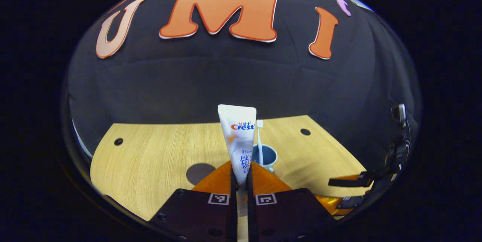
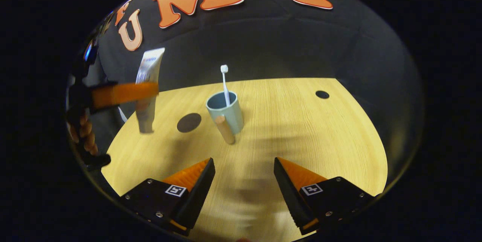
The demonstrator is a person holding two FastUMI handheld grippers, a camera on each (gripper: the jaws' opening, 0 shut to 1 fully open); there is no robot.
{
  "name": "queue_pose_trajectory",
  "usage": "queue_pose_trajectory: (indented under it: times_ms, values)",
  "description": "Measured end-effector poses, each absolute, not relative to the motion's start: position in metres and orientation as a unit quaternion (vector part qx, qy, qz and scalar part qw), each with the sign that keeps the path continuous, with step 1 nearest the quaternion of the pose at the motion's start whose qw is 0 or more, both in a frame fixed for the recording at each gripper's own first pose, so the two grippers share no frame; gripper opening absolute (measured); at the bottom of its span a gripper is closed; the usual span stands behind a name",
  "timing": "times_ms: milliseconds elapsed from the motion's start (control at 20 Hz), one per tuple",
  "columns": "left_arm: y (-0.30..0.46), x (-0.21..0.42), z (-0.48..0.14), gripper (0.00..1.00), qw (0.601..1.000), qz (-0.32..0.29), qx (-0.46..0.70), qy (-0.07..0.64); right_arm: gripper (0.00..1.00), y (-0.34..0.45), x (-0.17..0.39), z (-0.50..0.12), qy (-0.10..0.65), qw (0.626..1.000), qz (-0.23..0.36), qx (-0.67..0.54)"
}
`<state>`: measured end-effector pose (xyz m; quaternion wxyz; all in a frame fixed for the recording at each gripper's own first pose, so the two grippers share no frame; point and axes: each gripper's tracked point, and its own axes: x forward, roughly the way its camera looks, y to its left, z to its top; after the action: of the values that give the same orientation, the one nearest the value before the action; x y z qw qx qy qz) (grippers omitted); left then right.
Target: Put the toothbrush and toothpaste on the desktop into the cup, then pick up the cup and place it on the coaster on the desktop.
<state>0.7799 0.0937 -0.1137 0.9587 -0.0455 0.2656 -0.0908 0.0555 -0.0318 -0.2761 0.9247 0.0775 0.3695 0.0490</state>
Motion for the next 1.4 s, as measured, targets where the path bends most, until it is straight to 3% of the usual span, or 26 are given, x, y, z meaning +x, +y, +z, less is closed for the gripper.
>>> queue_pose_trajectory:
  times_ms: [250,550,1000,1350,1400]
  values:
    - [0.071,0.824,-0.100,0.11,0.975,-0.096,-0.066,0.188,0.95,-0.051,0.027,-0.297,0.394,0.915,0.030,0.086]
    - [0.054,0.857,-0.108,0.11,0.979,-0.111,-0.125,0.115,0.95,-0.068,0.026,-0.299,0.371,0.925,0.003,0.085]
    - [0.022,0.889,-0.173,0.11,0.985,-0.119,-0.092,0.090,0.95,-0.091,0.038,-0.301,0.346,0.935,-0.011,0.079]
    - [0.019,0.874,-0.212,0.11,0.986,-0.100,-0.055,0.118,0.95,-0.102,0.040,-0.303,0.346,0.934,-0.016,0.084]
    - [0.018,0.872,-0.215,0.15,0.986,-0.098,-0.049,0.125,0.95,-0.104,0.043,-0.303,0.346,0.934,-0.017,0.083]
